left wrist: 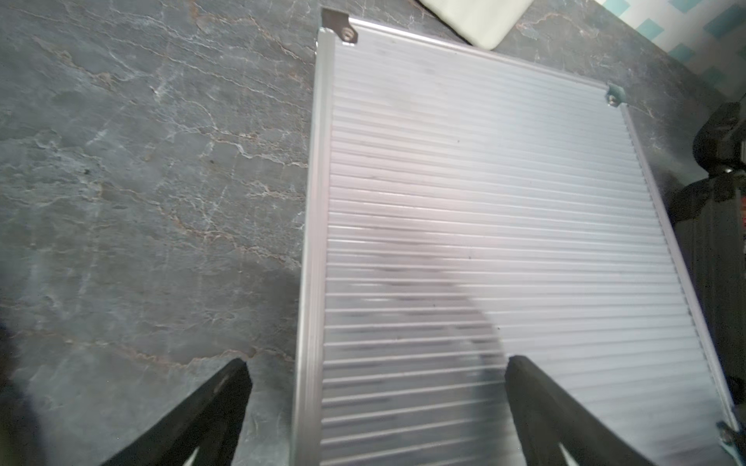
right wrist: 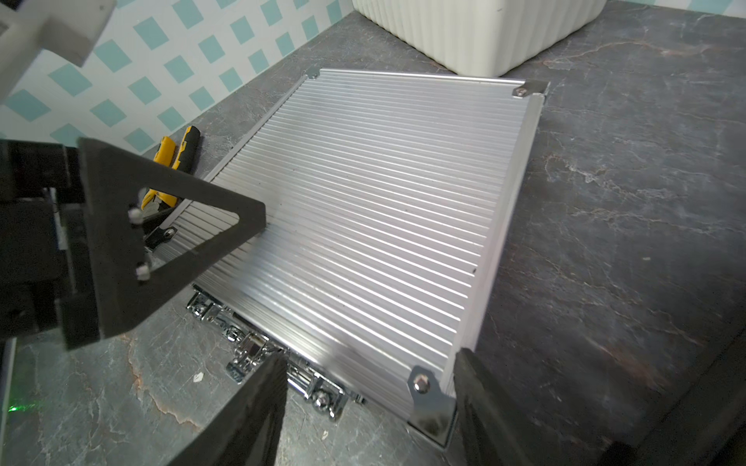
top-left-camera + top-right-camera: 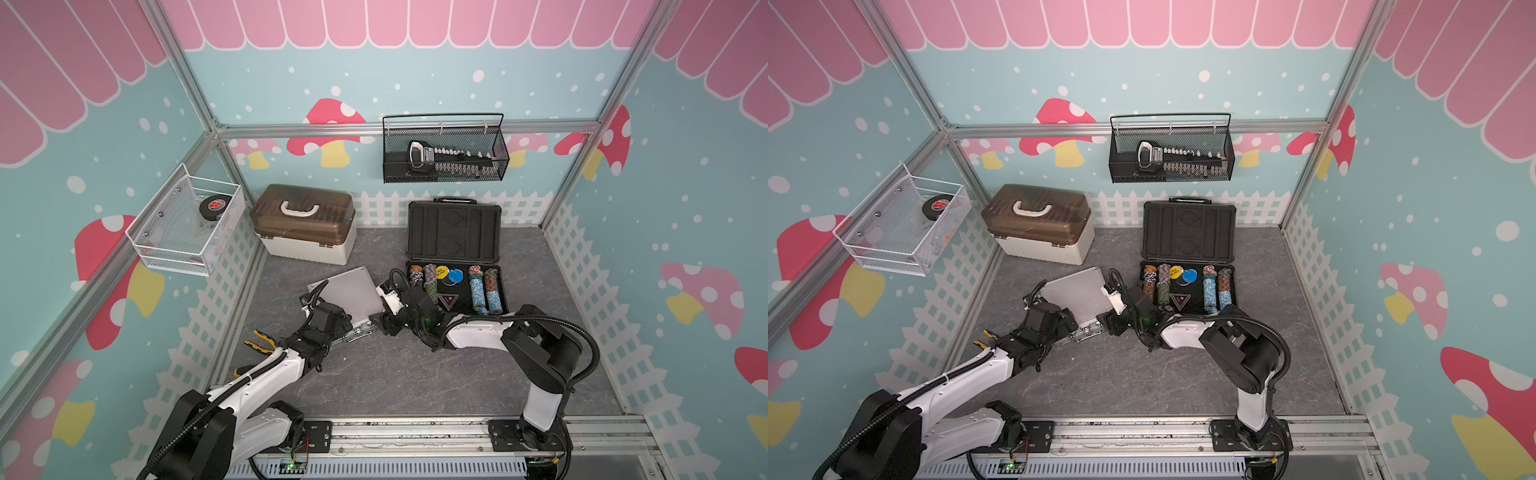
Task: Close the poker set cases
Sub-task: Adjust the case lid of the poker set case.
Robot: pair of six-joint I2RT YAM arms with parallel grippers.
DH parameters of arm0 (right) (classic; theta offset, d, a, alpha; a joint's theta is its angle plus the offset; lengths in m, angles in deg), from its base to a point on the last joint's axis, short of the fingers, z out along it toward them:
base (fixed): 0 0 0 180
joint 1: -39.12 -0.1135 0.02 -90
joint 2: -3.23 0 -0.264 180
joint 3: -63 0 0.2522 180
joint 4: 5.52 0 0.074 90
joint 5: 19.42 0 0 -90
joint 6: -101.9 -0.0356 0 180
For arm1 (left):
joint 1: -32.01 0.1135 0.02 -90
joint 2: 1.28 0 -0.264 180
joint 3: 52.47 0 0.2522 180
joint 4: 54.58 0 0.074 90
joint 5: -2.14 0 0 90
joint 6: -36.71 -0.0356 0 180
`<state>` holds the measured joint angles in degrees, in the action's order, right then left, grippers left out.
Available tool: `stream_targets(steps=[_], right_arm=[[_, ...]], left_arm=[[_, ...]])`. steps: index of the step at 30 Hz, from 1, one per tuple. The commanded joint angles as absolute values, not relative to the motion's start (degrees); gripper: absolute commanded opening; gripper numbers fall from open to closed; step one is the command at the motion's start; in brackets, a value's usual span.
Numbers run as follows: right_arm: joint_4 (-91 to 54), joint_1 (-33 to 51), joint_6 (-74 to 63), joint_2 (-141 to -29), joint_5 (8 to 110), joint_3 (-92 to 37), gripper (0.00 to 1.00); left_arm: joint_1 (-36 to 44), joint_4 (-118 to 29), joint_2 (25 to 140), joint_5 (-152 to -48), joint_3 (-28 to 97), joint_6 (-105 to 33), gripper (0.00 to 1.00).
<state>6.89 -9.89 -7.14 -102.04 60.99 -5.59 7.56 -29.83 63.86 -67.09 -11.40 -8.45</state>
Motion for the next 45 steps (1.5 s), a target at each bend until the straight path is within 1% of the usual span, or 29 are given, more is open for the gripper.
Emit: stream_targets(steps=[1, 7, 9, 17, 22, 31, 45], right_arm=[[4.84, -10.0, -6.54, -104.24, 57.84, -6.58, 0.66], [4.28, -9.79, -8.11, -105.14, 55.9, -7.03, 0.66], [3.97, -9.81, -8.8, -107.13, 55.45, -6.87, 0.66], [4.05, -9.92, -10.54, -108.65, 51.08, -8.2, 0.71], [4.47, -9.92, -10.6, -108.87, 50.05, -8.58, 0.71], [4.15, -10.09, -10.51, -110.93, 47.76, -11.05, 0.7], [2.59, -10.21, -8.75, -110.94, 44.76, -12.34, 0.68]], left_arm=[[7.92, -32.85, 64.87, -68.52, -11.25, -6.88, 0.99], [7.88, -33.05, 64.24, -68.27, -11.03, -7.21, 0.99], [7.86, -31.99, 62.97, -67.63, -11.01, -7.52, 0.99], [7.91, -26.62, 60.44, -65.74, -10.13, -8.93, 0.99], [7.93, -28.49, 59.08, -65.08, -12.0, -8.05, 0.99], [7.88, -28.83, 58.41, -65.72, -11.56, -8.64, 0.99], [7.93, -28.69, 58.27, -65.97, -10.63, -9.23, 0.99]])
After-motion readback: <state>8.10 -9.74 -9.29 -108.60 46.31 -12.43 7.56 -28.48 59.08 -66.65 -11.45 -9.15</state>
